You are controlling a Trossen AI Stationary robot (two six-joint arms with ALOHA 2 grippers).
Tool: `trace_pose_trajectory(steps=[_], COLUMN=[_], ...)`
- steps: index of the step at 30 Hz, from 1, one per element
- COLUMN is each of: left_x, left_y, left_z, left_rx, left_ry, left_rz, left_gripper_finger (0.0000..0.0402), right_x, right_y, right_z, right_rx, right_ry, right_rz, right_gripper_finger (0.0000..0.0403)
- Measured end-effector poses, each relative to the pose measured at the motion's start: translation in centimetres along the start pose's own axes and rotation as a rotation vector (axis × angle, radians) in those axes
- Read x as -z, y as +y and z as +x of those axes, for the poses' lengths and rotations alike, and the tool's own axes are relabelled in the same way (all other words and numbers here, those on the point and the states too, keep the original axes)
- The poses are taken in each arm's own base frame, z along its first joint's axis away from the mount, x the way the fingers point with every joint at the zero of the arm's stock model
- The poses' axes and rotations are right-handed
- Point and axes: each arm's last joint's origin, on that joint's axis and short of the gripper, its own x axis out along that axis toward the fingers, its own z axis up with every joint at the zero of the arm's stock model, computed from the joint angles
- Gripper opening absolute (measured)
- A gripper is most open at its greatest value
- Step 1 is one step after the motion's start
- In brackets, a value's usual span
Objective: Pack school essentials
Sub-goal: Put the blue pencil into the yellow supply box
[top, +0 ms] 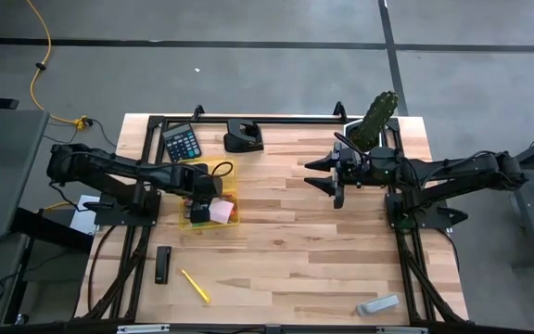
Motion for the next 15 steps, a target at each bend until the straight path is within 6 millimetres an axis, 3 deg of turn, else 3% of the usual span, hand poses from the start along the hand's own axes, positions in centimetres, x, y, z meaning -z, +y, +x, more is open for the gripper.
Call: trace_pose_trajectory(steps=[8,15], left_x=[-0.09,-0.09], left_y=[-0.06,0.06], left_z=[-0.01,-0.01], left_rx=[0.019,-0.025], left_ry=[-0.009,-0.010], left_rz=[0.006,-0.010], left_gripper_finger=[0.0006,0.0061], right_x=[0.00,0.00], right_y=[0.00,0.00], right_z=[0.00,0.00], right_rx=[0.000,0.000], right_ry=[0.000,0.000], right_rz=[0.000,0.000], right_gripper_finger=[0.0206,0.0206])
